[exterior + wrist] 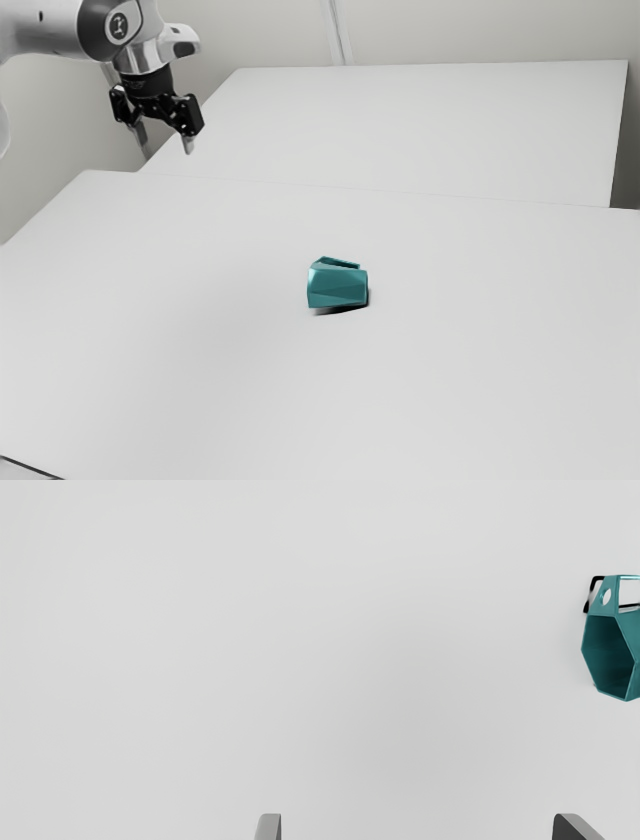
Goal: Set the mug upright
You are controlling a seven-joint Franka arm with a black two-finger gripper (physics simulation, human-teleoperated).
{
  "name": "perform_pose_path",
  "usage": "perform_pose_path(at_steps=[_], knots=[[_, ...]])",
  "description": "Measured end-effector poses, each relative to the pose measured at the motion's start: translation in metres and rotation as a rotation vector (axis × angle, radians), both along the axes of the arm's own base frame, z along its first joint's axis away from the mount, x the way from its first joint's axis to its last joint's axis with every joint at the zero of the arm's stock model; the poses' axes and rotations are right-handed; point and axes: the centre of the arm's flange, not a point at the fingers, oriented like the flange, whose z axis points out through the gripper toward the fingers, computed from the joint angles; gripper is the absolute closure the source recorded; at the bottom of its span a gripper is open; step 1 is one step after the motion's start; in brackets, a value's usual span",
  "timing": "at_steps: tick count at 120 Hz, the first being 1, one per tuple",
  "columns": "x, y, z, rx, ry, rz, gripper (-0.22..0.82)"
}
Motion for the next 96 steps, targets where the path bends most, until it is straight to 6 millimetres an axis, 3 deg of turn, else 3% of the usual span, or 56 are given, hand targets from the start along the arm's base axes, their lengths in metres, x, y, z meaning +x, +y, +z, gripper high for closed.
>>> perform_pose_path(at_steps=[20,28,56,77,96], knots=[[0.001,-0.011,0.001,-0.011,-0.012,-0.015,0.01],[0.001,-0.006,-0.01,-0.054,-0.02,0.0,0.02],[-0.034,0.008,-0.081,-0.273,-0.112,0.091,0.02],[-0.054,-0.014,-0.133,-0.438,-0.183,0.162,0.02],[-0.067,-0.015,-0.184,-0.578,-0.222,0.285,0.02]])
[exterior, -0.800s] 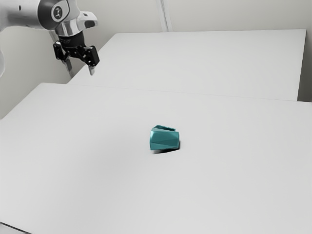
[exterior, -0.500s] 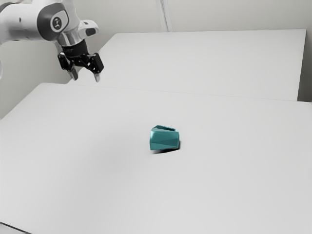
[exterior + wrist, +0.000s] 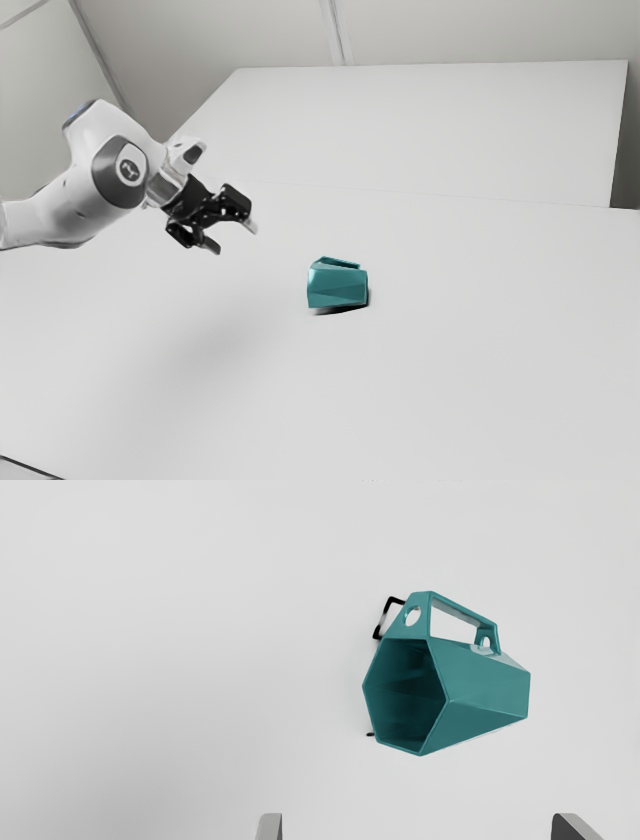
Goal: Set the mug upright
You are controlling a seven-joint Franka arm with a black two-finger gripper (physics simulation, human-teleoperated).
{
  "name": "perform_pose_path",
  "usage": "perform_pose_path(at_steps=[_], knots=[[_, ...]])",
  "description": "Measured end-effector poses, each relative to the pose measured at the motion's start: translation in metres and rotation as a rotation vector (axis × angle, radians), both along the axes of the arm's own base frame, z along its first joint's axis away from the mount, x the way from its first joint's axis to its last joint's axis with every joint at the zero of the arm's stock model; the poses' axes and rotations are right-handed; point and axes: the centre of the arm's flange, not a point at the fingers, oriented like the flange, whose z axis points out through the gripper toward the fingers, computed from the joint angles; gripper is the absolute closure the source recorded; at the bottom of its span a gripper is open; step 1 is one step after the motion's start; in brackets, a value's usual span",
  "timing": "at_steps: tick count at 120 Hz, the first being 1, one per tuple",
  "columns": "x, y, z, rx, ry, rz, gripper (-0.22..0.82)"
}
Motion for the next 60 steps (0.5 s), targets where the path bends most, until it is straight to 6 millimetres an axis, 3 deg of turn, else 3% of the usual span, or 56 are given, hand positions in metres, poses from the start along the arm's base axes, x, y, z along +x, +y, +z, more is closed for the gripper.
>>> perform_pose_path(at_steps=[25,60], knots=[[-0.009,0.017,-0.069,-0.251,-0.02,0.213,0.02],[-0.01,0.053,-0.12,-0.333,-0.069,0.253,0.02]])
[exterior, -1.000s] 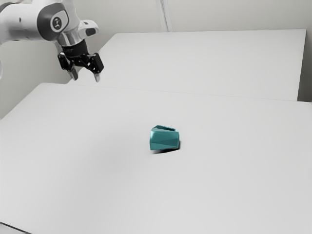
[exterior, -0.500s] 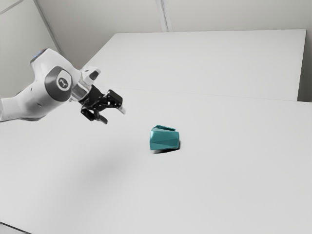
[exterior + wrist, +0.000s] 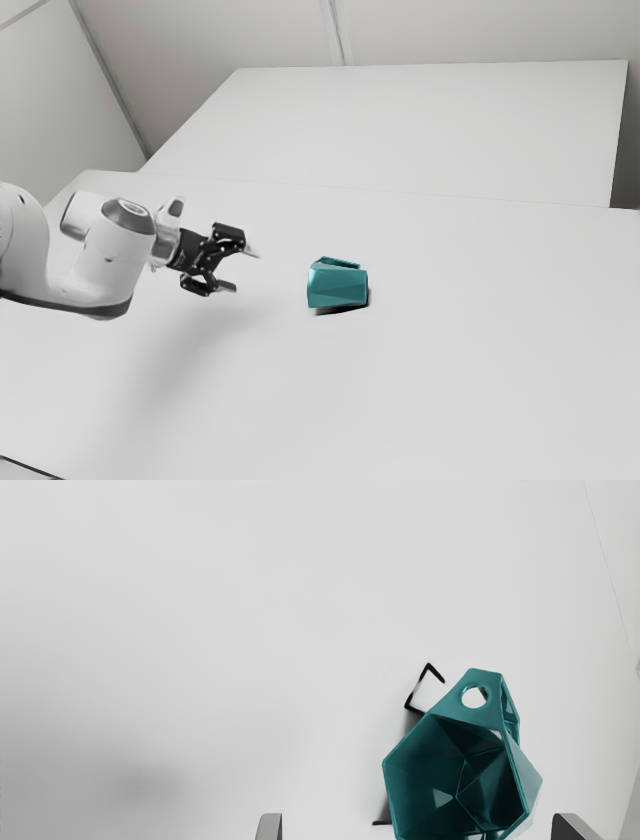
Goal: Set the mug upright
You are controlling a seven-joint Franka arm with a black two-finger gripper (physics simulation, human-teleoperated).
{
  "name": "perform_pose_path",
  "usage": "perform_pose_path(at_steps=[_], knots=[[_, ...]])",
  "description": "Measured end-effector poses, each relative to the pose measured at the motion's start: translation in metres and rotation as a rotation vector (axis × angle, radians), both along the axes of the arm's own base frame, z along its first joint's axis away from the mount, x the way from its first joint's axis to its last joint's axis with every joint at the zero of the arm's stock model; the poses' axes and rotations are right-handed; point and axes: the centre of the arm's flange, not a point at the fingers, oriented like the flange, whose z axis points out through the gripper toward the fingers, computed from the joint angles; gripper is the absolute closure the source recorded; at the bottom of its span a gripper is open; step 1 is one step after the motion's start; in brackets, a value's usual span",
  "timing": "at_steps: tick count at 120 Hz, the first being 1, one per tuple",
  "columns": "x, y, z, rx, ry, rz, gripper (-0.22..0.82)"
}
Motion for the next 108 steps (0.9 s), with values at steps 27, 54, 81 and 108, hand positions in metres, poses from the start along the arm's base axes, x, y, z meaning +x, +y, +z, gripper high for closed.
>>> perform_pose_path(at_steps=[27,54,81,108], knots=[[0.008,-0.019,-0.014,-0.008,-0.071,-0.12,0.02],[0.019,-0.051,-0.014,0.009,-0.148,-0.233,0.02],[0.037,-0.066,-0.019,0.03,-0.2,-0.296,0.02],[0.039,-0.086,-0.024,0.015,-0.231,-0.327,0.02]])
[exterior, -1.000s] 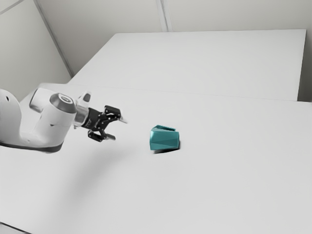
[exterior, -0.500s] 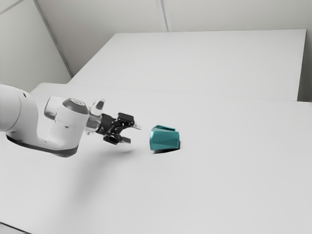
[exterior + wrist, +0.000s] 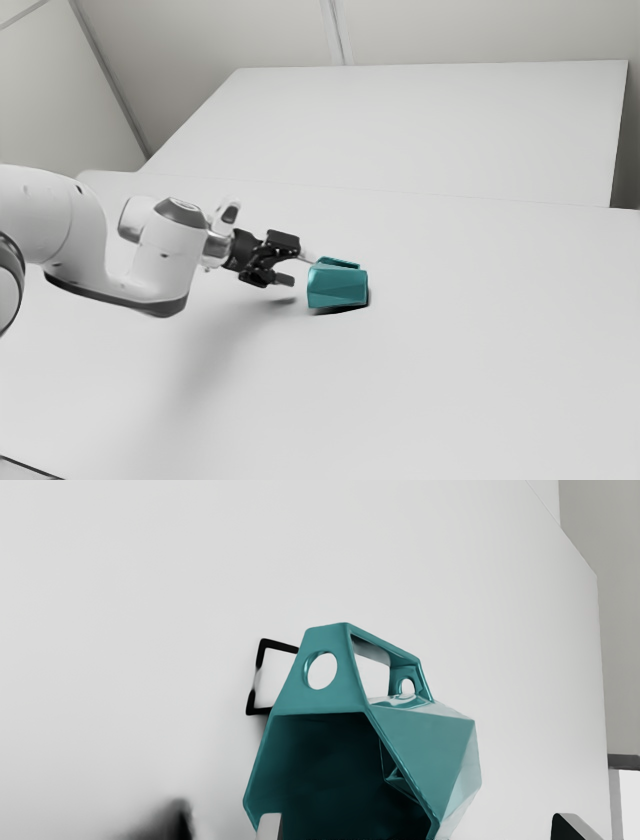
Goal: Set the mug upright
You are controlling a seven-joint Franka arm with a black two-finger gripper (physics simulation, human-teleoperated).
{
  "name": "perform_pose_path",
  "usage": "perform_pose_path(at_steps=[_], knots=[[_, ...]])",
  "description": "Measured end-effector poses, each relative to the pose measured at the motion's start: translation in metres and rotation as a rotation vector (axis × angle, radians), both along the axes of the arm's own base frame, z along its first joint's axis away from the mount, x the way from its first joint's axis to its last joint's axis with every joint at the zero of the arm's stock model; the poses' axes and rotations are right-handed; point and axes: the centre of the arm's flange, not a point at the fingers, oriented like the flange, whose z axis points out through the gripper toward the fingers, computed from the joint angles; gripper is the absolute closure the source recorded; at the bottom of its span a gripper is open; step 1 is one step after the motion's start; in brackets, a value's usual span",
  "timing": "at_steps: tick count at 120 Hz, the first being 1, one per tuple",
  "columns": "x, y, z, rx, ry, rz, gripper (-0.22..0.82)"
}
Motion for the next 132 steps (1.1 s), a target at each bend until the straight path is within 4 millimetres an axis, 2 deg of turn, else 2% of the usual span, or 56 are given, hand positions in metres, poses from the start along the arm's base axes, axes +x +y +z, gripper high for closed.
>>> perform_pose_path(at_steps=[20,48,75,91,111,132], knots=[[-0.001,-0.013,0.003,-0.001,-0.027,-0.018,0.02],[0.0,-0.024,-0.006,0.003,-0.035,-0.032,0.02],[0.014,-0.032,-0.013,0.01,-0.049,-0.047,0.03],[0.016,-0.04,-0.019,0.004,-0.047,-0.055,0.06],[0.014,-0.048,-0.023,-0.002,-0.046,-0.062,0.14],[0.014,-0.05,-0.023,-0.003,-0.051,-0.065,0.36]])
